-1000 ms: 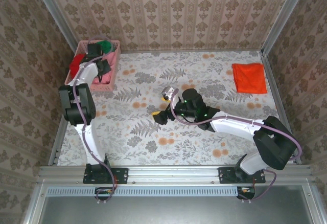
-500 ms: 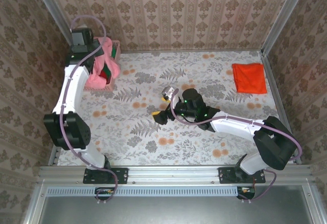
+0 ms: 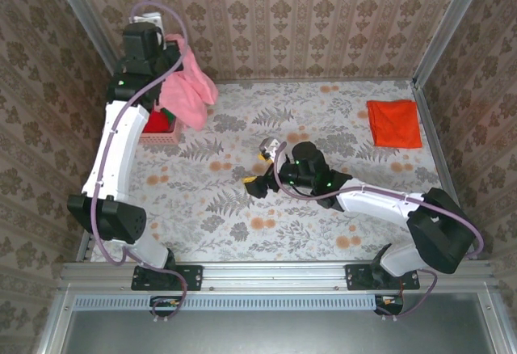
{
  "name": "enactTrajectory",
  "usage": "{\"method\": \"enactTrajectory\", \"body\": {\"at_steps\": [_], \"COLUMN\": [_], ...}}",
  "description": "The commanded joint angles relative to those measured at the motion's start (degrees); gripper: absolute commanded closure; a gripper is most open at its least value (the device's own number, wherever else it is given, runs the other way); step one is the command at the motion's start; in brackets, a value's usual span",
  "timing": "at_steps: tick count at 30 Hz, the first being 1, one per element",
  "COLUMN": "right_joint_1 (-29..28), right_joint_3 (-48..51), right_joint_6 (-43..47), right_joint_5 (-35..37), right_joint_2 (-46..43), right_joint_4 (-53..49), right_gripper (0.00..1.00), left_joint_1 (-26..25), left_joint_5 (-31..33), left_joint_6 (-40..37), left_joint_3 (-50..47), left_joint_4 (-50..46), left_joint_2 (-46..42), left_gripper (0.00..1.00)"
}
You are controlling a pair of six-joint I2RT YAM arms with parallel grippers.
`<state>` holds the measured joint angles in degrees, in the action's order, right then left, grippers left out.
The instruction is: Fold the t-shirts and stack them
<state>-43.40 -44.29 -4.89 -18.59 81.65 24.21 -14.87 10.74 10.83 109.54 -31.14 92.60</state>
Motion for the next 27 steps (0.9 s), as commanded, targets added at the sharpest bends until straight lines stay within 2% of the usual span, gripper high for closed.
{"method": "enactTrajectory", "body": {"at_steps": [1, 5, 6, 7, 8, 9, 10, 14, 20, 24, 27], "right_joint_1": [0.05, 0.94, 1.18, 1.36, 1.64, 1.87, 2.19, 5.86, 11.52, 12.26, 13.22], "right_joint_3": [0.93, 2.22, 2.56, 2.93, 3.15, 3.04, 2.64, 1.67, -0.33, -7.57, -11.17], "right_joint_6": [-1.12, -1.87, -2.08, -2.59, -3.25, -4.08, -5.22, -13.12, -18.79, -20.82, -25.35], "right_joint_5": [2.4, 3.22, 3.61, 4.41, 5.48, 7.27, 9.77, 17.17, 14.57, 14.78, 13.71], "right_joint_2": [-3.78, -5.55, -6.1, -6.77, -7.67, -8.37, -9.05, -9.95, -5.17, 4.45, 11.6], "right_joint_4": [0.95, 0.21, -0.01, -0.37, -1.28, -2.87, -5.55, -15.35, -18.34, -24.4, -24.92], "right_gripper": [0.0, 0.0, 0.0, 0.0, 0.0, 0.0, 0.0, 0.0, 0.0, 0.0, 0.02], "left_joint_1": [-4.45, -9.73, -10.75, -12.16, -13.4, -14.03, -14.73, -15.62, -15.34, -14.02, -13.95], "left_joint_5": [-1.34, -5.0, -6.09, -7.31, -8.41, -8.94, -9.16, -7.56, 0.49, -1.85, -4.12], "left_joint_6": [-0.66, 2.77, 3.68, 4.63, 5.33, 5.98, 6.63, 11.0, 21.91, 31.35, 36.44], "left_joint_3": [0.94, -3.37, -4.67, -6.08, -7.41, -8.39, -10.16, -24.99, -47.7, -58.81, -62.85], "left_joint_4": [0.0, 1.17, 1.44, 1.6, 1.2, 0.68, 0.65, 8.7, 15.5, 21.93, 26.14], "left_joint_2": [-1.49, 0.87, 1.74, 2.89, 3.9, 4.54, 4.47, -2.58, -14.67, -16.8, -13.82], "left_gripper": [1.0, 1.0, 0.93, 0.69, 0.38, 0.16, 0.01, 0.0, 0.0, 0.0, 0.0]}}
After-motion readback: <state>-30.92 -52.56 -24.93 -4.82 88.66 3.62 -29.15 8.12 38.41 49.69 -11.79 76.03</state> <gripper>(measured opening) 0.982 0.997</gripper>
